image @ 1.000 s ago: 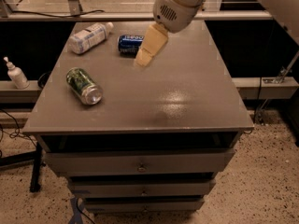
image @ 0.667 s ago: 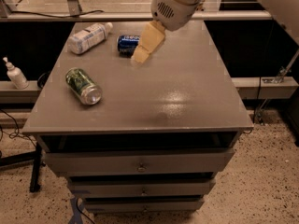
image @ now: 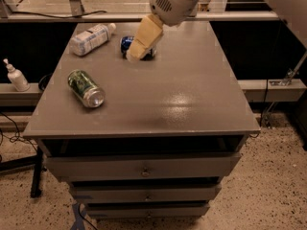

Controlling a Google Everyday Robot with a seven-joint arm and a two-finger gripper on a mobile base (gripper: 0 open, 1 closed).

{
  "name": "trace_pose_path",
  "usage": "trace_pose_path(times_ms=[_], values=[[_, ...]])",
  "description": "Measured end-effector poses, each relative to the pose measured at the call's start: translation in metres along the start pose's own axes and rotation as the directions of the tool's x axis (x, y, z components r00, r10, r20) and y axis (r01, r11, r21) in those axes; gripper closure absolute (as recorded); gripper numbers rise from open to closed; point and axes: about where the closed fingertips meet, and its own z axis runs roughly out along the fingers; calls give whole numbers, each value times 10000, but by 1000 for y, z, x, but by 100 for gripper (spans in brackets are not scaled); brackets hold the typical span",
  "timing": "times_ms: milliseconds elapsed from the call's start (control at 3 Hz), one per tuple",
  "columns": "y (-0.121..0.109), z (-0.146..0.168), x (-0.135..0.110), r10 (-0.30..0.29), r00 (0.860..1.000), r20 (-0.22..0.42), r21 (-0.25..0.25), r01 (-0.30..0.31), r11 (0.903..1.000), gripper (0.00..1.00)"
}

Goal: Place green can upright

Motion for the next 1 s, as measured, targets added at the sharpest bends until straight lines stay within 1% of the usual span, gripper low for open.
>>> trace_pose_path(times_ms=[333,667,1000], values=[[2,5,-41,984,9951,-22,222,-983,9949,0],[20,26,-90,1735,9847,-171,188,-1732,9847,0],[44,42,-119,2248,9744,-16,-182,-2248,9742,0]])
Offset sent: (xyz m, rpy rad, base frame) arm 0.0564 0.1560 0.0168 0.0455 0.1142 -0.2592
